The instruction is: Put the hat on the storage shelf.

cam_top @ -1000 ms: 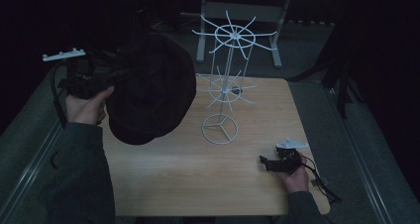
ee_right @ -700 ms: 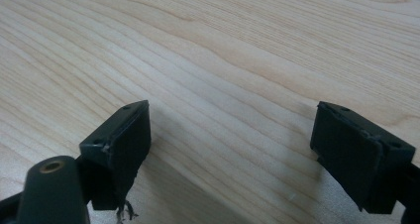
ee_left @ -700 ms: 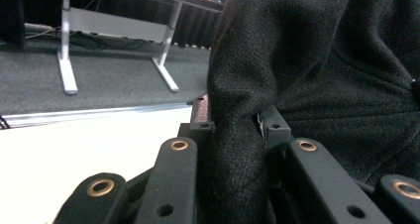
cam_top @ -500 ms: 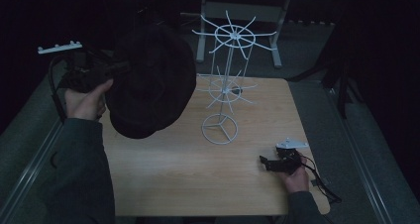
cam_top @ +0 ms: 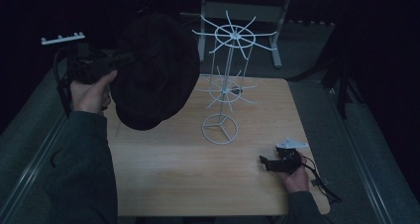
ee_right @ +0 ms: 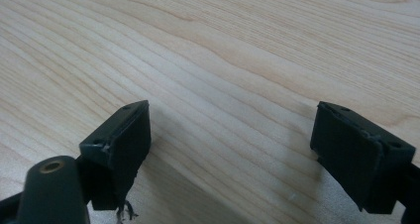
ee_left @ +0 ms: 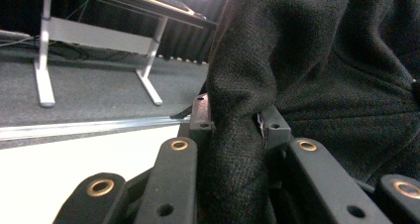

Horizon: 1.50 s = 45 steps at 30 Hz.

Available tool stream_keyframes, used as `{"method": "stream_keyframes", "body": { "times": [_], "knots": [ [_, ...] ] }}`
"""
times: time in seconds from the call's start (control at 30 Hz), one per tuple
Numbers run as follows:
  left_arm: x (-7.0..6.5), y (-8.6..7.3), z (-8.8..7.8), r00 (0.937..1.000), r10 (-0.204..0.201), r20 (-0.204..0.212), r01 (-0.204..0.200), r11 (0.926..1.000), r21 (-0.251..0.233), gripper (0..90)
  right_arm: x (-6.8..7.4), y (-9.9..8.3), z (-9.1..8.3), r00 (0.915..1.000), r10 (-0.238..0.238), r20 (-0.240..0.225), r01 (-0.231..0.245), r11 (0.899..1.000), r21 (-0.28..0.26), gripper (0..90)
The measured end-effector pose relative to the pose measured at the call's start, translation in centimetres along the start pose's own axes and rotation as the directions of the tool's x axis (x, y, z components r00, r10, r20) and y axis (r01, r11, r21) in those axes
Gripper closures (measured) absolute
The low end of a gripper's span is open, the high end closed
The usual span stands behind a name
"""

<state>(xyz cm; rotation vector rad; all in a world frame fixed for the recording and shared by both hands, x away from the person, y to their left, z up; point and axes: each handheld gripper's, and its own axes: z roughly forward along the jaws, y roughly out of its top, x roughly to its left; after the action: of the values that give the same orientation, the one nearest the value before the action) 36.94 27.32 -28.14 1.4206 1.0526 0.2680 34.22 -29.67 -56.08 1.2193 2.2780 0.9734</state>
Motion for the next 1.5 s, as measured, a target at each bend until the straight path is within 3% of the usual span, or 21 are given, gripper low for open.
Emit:
{"method": "stream_keyframes", "body": {
  "times": [0.33, 0.57, 0.93, 1.17, 1.5],
  "knots": [
    [-0.4, 0.6, 0.9, 0.9996, -0.006, 0.028, 0.006, 1.0, -0.003, 75.6, 0.0, 0.0, 0.0, 1.0, 0.0, 0.0, 0.0, 1.0, 0.0, 15.6],
    [-0.5, 0.7, 1.2, 0.9974, -0.02, 0.069, 0.022, 0.9996, -0.02, 75.6, 0.0, 0.0, 0.0, 1.0, 0.0, 0.0, 0.0, 1.0, 0.0, 15.6],
    [-1.5, 1.1, 3.1, 0.9939, -0.018, 0.109, 0.019, 0.9998, -0.011, 75.3, 0.0, 0.0, 0.0, 1.0, 0.0, -0.001, 0.0, 1.0, 0.0, 15.6],
    [-1.7, 0.8, 5.8, 0.9899, -0.039, 0.136, 0.036, 0.9991, 0.022, 75.2, 0.0, 0.0, 0.0, 1.0, 0.0, -0.001, 0.0, 1.0, 0.0, 15.6],
    [-2.1, 0.1, 8.1, 0.9936, -0.027, 0.11, 0.017, 0.996, 0.087, 75.2, 0.0, 0.0, 0.0, 1.0, -0.003, 0.0, 0.003, 1.0, -0.001, 15.6]
  ]
}}
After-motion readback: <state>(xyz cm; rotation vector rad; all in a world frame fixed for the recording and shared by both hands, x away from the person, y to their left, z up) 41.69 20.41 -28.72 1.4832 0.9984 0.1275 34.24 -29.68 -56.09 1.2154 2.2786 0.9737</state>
